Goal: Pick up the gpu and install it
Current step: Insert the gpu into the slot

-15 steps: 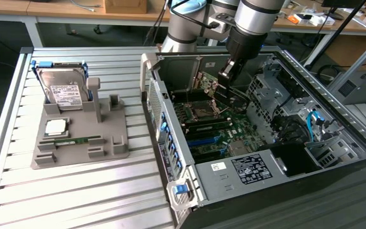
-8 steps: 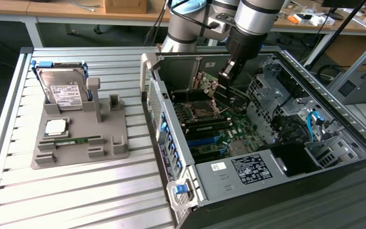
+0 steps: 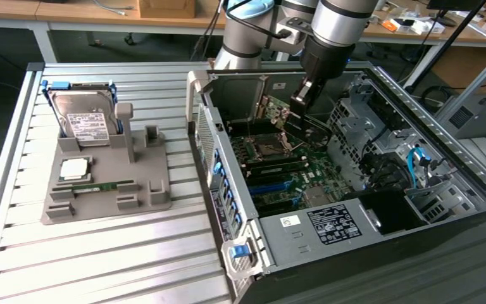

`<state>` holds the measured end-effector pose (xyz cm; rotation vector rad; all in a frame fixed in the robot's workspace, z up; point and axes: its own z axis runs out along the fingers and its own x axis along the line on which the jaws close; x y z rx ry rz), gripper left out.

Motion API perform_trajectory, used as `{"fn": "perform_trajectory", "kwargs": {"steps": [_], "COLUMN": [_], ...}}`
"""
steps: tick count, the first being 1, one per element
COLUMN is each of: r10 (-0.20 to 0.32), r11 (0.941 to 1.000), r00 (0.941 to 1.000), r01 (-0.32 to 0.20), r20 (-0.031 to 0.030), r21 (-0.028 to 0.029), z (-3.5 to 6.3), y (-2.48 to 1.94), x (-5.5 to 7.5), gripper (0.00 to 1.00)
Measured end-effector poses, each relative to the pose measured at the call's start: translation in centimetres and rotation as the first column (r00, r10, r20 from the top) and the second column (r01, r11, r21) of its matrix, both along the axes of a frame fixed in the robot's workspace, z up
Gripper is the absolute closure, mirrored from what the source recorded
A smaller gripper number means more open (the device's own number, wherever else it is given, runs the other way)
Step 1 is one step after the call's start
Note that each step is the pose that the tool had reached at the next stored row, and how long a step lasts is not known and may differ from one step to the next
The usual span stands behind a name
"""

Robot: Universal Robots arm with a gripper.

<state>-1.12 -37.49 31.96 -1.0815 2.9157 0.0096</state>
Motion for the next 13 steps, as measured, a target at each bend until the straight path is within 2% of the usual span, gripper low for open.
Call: {"fn": "perform_trajectory", "kwargs": {"steps": [13], "r10": [0.027], "r11": [0.9996], "r00": [0.9996], "r01": [-0.027], "r20": [0.0], "r21": [0.0], "z": [0.0], "y": [0.0], "x": [0.0], "gripper": [0.73]}}
